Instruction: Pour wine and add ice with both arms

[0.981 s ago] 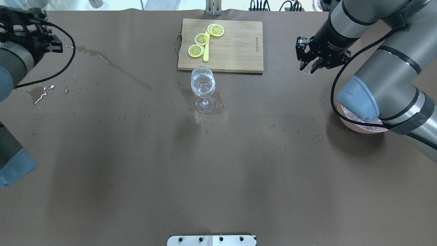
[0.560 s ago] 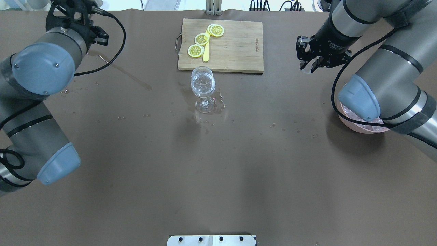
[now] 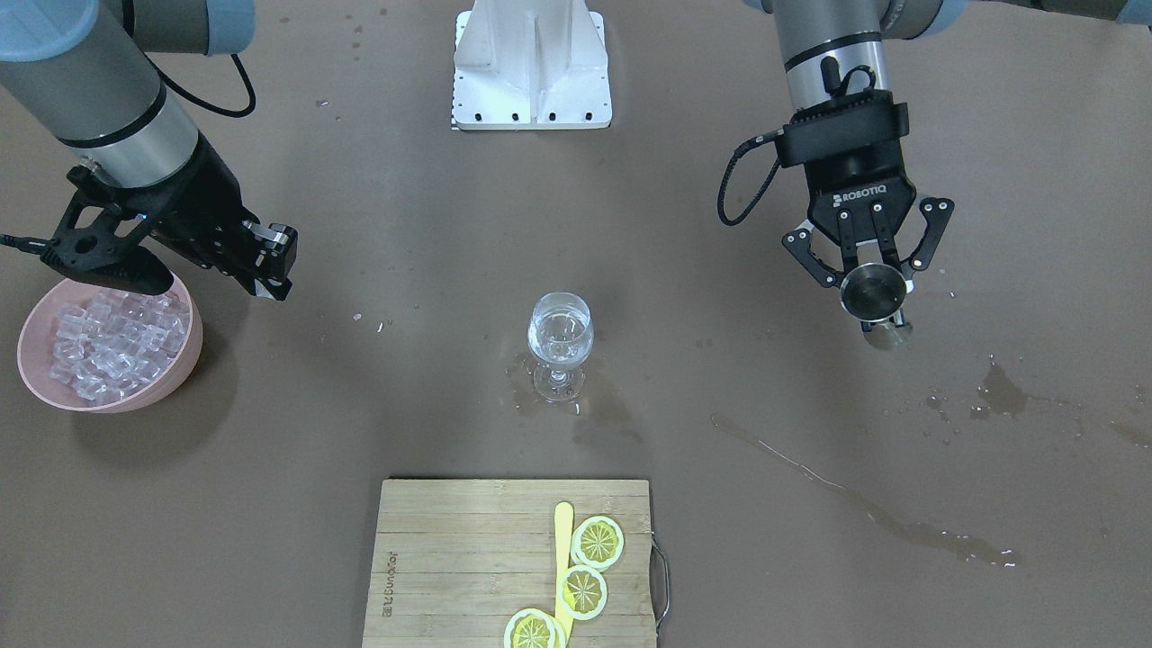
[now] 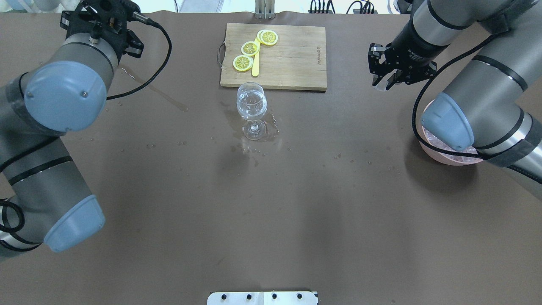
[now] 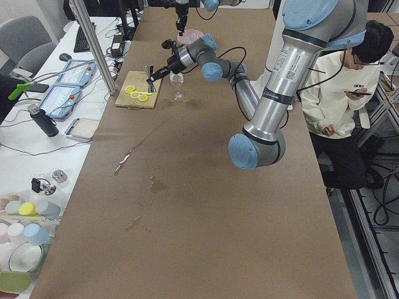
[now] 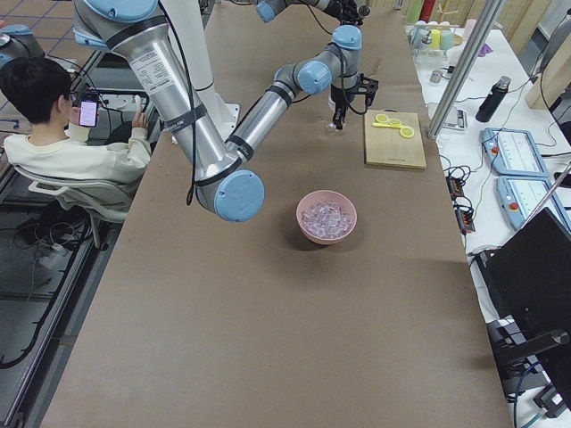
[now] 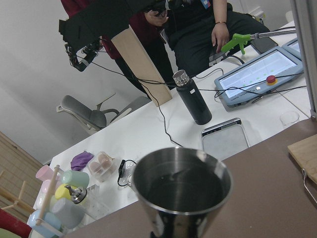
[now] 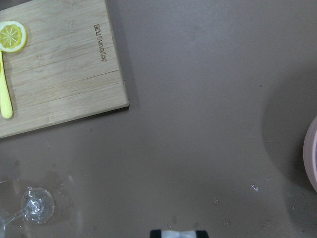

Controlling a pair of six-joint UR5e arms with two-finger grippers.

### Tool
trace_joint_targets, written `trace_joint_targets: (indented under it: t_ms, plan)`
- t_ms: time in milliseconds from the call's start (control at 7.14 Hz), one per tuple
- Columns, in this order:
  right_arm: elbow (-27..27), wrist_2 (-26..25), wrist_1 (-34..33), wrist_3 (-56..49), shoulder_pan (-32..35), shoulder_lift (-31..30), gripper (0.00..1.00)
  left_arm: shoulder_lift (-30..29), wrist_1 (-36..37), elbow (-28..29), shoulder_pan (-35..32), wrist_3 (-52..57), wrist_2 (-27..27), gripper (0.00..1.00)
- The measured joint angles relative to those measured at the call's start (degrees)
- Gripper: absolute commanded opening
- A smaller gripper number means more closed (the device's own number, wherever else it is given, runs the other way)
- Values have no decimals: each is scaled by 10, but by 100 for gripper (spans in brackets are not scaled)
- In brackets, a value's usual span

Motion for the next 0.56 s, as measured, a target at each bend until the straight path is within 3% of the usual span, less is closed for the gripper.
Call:
trace_joint_targets:
  t_ms: [560]
  plan:
    - [1,0,0,0,0,-1,0,-96,15,35,25,-22,-27,0]
